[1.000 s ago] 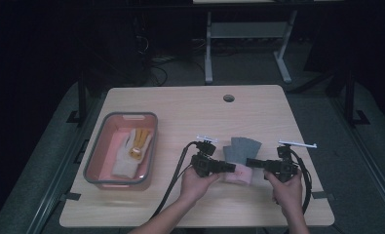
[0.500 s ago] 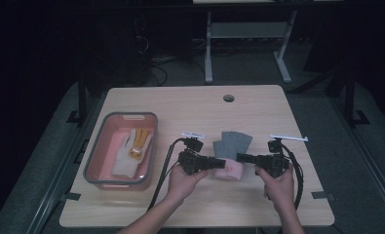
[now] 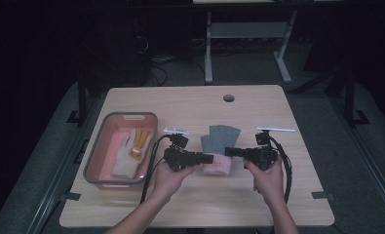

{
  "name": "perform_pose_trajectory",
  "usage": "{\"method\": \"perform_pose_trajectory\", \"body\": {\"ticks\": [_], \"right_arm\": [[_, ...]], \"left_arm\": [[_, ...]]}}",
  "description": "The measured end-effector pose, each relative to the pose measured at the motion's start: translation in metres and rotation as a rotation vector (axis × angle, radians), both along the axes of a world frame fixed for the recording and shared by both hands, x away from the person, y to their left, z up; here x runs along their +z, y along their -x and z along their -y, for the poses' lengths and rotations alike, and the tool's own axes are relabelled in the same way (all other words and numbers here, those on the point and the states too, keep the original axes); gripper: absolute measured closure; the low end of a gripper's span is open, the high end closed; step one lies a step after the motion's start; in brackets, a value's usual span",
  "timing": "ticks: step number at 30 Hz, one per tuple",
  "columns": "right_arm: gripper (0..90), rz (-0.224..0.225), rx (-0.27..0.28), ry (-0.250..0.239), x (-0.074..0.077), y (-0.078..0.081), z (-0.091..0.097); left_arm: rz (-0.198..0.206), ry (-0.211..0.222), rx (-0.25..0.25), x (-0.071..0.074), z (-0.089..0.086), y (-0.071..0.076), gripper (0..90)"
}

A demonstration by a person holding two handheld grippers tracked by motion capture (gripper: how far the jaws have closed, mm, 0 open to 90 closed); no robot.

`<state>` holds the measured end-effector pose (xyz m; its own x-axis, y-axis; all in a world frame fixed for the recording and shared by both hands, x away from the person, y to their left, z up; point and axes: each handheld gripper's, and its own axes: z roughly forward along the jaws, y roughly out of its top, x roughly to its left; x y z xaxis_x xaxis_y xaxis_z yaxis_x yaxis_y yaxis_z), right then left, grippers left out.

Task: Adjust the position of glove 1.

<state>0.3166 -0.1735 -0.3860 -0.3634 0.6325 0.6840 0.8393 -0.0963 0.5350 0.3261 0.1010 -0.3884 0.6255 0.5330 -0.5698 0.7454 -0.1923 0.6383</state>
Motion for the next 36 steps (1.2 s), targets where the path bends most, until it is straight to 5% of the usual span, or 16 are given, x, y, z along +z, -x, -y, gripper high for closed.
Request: {"method": "perform_pose_trajectory", "body": {"ticks": [36], "right_arm": [[77.8, 0.019, 0.100, -0.017, 0.028, -0.026, -0.052]], "left_arm": [[0.033, 0.021, 0.052, 0.028, -0.057, -0.004, 67.7]]}}
